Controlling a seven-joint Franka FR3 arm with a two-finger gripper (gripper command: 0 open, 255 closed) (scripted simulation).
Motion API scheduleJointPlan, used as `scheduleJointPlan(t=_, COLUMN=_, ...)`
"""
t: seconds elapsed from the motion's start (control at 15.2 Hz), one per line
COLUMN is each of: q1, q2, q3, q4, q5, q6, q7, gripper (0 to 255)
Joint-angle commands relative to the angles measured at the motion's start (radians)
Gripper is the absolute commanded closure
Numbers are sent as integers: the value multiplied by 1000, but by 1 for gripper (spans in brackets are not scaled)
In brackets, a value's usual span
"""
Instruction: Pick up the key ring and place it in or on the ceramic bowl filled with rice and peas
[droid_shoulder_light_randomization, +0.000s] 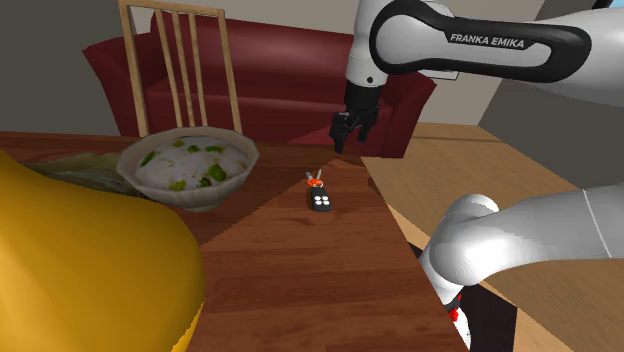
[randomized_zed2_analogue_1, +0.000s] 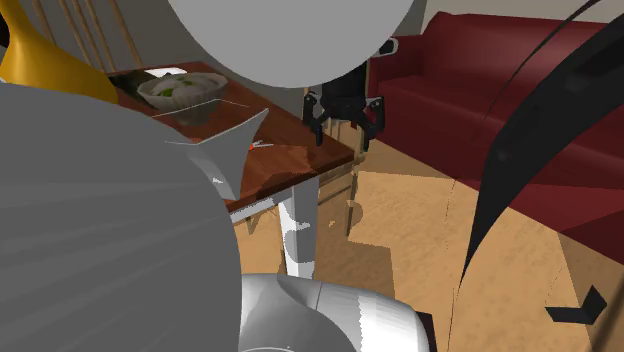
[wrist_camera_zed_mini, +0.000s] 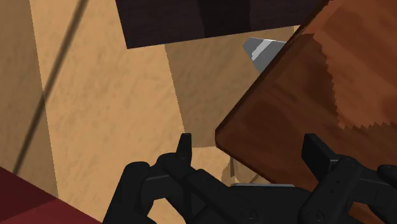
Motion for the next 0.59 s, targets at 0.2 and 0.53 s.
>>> scheduleJointPlan(t=0.2, q1=5, q2=-32, q3=66, q4=9, q5=61, q6=-52, q7=127, gripper=0)
scheduleJointPlan(t=0.53, q1=6, q2=-48, q3=179, q4=56, q5=170, q6=-122, q7=343, gripper=0)
